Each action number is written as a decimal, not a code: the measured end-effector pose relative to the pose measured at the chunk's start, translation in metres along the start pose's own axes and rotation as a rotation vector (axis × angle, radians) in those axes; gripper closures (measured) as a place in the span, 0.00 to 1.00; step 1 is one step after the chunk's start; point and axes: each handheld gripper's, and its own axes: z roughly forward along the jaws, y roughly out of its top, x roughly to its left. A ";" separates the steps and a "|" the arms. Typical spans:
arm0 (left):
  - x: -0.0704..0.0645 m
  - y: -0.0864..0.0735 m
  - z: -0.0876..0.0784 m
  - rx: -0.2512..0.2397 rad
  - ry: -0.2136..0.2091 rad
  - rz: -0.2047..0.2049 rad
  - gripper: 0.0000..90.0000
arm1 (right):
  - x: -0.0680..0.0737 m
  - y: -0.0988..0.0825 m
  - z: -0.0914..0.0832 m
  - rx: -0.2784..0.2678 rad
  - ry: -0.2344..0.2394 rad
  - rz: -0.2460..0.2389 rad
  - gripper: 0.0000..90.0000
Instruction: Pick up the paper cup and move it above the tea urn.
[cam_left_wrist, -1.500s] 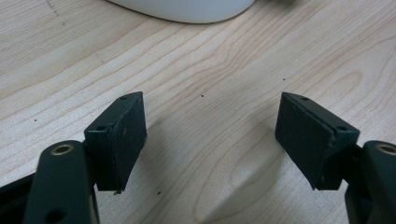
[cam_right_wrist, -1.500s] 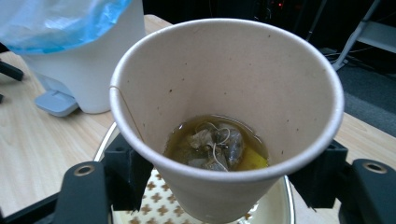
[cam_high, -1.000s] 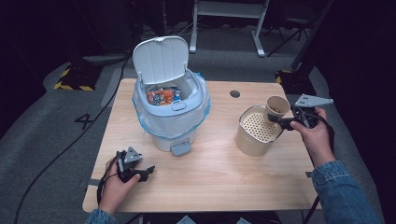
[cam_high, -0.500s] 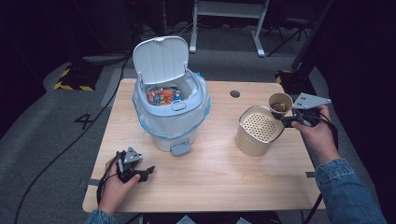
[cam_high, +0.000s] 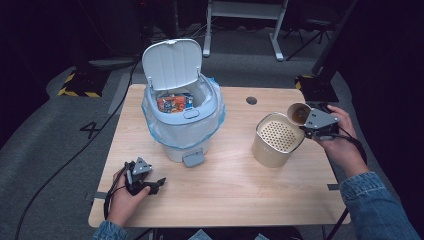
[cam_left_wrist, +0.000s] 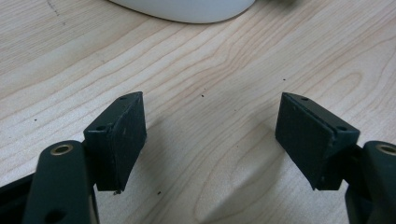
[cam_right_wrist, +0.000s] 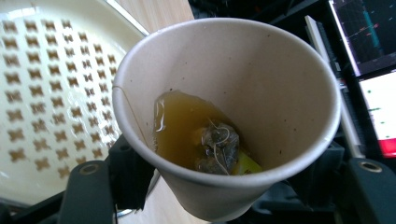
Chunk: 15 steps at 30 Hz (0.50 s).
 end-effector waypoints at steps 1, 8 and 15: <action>0.001 0.001 0.001 0.000 0.002 0.004 0.28 | 0.001 0.002 -0.001 0.016 -0.008 -0.018 0.37; 0.001 0.002 0.002 -0.001 0.004 0.006 0.27 | 0.008 0.009 -0.002 0.082 -0.053 -0.135 0.38; 0.001 0.002 0.002 0.001 0.004 0.008 0.27 | 0.014 0.019 -0.001 0.181 -0.133 -0.371 0.38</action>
